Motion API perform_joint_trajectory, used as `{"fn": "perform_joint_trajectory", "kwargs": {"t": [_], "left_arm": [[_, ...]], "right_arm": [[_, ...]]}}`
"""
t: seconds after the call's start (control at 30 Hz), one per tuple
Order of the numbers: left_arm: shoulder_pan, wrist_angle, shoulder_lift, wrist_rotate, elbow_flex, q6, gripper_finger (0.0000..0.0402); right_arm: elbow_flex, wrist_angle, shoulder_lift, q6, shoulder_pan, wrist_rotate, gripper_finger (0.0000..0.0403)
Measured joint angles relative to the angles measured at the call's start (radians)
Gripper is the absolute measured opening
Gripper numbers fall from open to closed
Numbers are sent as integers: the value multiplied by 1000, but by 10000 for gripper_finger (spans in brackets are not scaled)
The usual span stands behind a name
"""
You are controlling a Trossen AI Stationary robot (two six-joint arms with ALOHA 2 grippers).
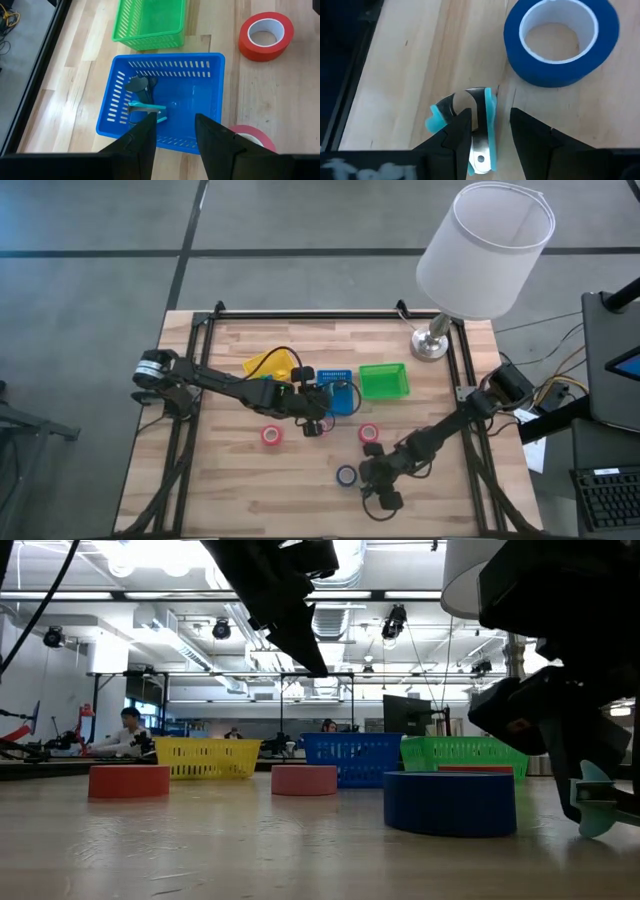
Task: Pick and place Stapler, Stapler remover, tape
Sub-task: Put the light blue staple remover into the blue basket
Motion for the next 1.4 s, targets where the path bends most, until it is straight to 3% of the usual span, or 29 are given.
{"fn": "perform_joint_trajectory", "kwargs": {"t": [0.17,0.5,0.73,0.83,1.07,1.4], "left_arm": [[0,1,0,0,0,0,135],[-1,0,0,0,0,0,135],[-22,-73,-39,-23,0,-37,135],[-46,-148,-78,-79,0,-92,135],[-109,-317,-163,-210,0,-250,135],[-143,-342,-190,-266,-103,-331,135]], "right_arm": [[0,10,12,-43,0,-2,118],[-1,-8,-7,-85,-8,-3,34],[2,-37,-102,-184,-59,1,32],[6,-44,-152,-265,-108,61,36],[50,-28,-229,-493,-270,310,37],[100,-32,-107,-513,-498,309,38]]}}
